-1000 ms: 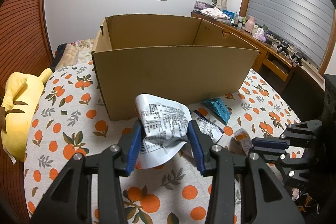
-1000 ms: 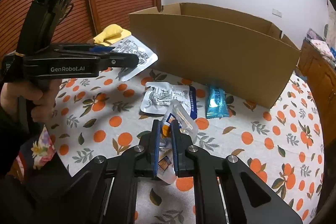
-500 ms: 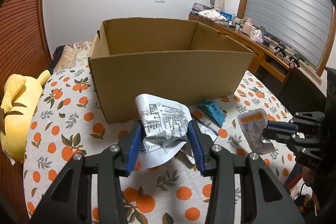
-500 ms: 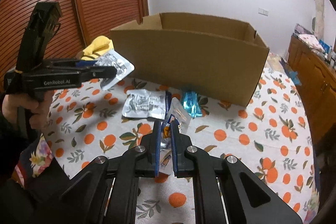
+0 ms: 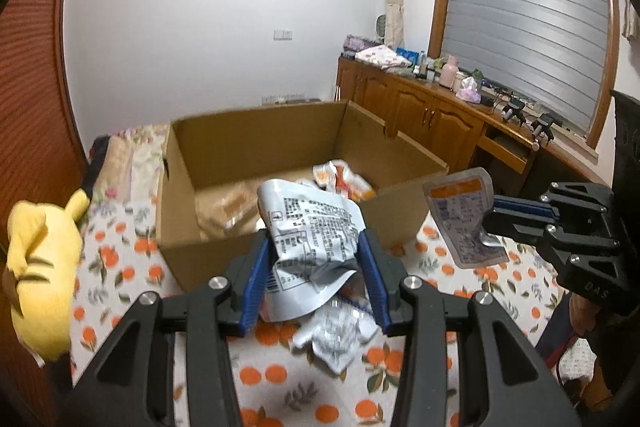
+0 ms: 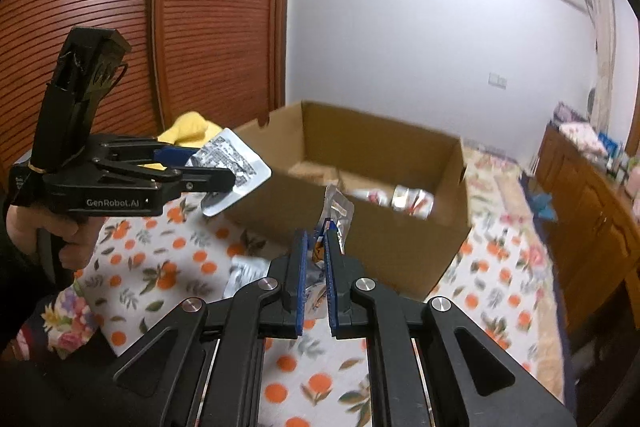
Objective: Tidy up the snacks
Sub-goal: 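Carry both foil packs over the box and open both tools to release them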
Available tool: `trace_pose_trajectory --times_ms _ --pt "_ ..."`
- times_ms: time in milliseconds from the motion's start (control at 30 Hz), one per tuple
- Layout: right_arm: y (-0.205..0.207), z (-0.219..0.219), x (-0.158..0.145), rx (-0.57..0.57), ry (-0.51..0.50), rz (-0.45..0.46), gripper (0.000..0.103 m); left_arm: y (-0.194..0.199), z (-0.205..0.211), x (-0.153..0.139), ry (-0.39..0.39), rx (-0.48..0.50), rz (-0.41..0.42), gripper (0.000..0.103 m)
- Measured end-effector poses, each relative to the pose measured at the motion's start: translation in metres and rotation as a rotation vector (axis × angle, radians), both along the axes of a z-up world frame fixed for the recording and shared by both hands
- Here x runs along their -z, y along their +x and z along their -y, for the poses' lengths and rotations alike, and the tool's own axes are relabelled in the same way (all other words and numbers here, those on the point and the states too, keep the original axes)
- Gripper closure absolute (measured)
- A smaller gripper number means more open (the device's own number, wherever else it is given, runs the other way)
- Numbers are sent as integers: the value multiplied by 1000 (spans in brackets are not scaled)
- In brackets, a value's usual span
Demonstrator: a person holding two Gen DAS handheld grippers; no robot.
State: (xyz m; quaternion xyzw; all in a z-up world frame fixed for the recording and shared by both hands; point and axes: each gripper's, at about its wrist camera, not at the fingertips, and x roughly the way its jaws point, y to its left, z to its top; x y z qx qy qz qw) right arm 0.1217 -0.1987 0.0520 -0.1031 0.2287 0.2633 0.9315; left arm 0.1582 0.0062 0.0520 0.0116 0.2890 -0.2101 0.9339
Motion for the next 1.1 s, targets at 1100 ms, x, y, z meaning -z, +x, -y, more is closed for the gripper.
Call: trace_pose_trajectory --times_ms 1100 --pt "159 -10 26 45 -39 -96 97 138 11 30 89 -109 -73 56"
